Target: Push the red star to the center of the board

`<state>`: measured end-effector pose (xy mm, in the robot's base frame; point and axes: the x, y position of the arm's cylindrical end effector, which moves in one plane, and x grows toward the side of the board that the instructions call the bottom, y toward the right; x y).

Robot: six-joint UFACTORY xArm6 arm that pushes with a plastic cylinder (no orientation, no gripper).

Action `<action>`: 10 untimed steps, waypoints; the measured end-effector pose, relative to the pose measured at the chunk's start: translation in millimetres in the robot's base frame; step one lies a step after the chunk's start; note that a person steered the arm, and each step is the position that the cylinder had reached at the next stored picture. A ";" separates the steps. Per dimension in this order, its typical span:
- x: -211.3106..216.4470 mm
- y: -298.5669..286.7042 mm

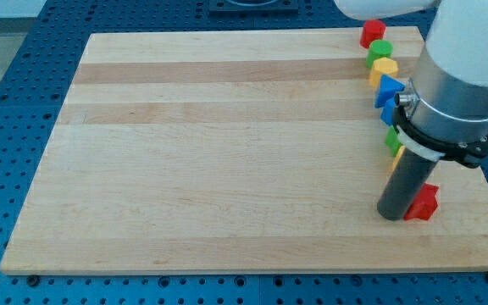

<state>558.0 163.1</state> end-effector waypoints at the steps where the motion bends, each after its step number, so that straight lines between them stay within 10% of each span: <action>1: 0.0 0.0; 6: 15.5 76.5; 10: -8.8 -3.1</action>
<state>549.2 160.0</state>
